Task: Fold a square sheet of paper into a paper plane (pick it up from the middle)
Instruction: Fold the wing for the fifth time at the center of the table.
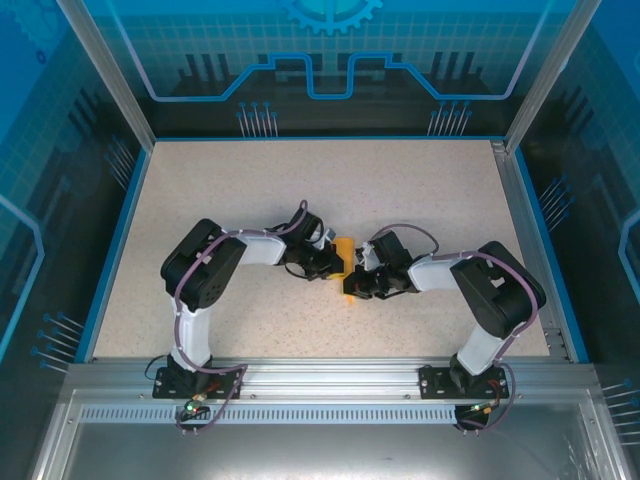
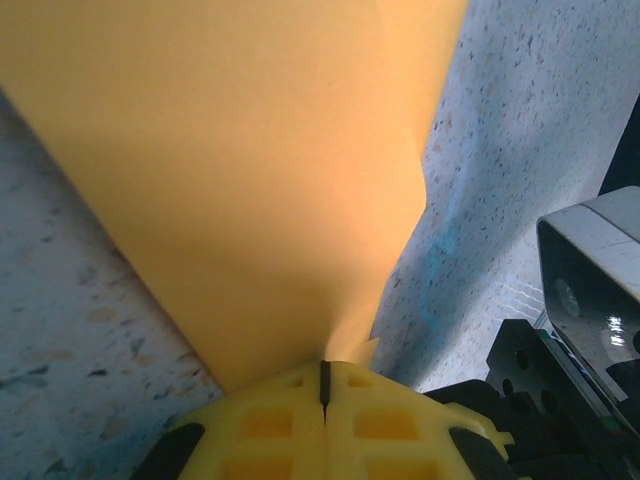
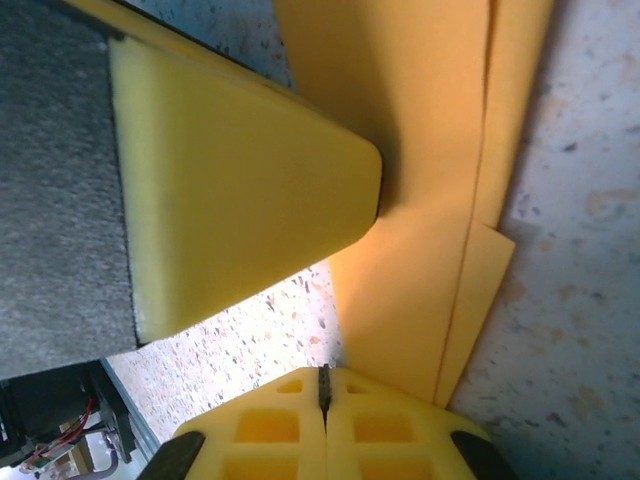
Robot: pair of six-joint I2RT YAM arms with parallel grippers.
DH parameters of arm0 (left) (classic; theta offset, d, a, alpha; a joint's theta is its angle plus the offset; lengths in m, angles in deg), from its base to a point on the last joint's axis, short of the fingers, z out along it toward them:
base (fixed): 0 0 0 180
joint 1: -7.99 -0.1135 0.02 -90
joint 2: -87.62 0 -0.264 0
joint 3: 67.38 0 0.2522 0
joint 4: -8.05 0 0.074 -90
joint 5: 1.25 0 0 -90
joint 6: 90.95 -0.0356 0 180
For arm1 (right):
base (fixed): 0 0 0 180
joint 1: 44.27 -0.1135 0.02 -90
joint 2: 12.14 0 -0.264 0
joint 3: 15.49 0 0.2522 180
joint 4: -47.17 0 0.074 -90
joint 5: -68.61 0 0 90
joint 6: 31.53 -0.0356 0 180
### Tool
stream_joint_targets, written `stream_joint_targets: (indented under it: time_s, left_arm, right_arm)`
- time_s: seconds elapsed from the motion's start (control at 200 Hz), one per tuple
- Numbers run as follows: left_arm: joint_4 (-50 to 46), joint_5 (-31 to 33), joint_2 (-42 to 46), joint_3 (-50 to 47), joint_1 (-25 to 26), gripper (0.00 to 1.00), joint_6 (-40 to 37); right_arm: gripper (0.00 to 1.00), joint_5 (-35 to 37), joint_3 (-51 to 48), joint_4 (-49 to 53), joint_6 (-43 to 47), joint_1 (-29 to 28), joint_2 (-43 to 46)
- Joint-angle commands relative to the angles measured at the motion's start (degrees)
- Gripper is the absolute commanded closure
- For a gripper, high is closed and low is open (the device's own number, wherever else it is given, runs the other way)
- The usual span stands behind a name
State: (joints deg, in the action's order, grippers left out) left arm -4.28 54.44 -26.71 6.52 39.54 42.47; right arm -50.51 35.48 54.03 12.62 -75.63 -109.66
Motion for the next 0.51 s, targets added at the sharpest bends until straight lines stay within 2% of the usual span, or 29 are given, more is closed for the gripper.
stream_joint_targets:
  time_s: [0.0, 0.5]
  left_arm:
    - [0.4, 4.7, -3.0, 1.5, -2.6, 1.0, -1.9]
    - [-7.1, 4.0, -7.7, 13.7, -10.1, 1.0, -6.2]
  right_arm:
    - [0.95, 3.0, -1.3, 8.8, 2.4, 0.2, -2.1]
    - [0.95, 0.7, -0.9, 9.5, 4.9, 0.8, -3.0]
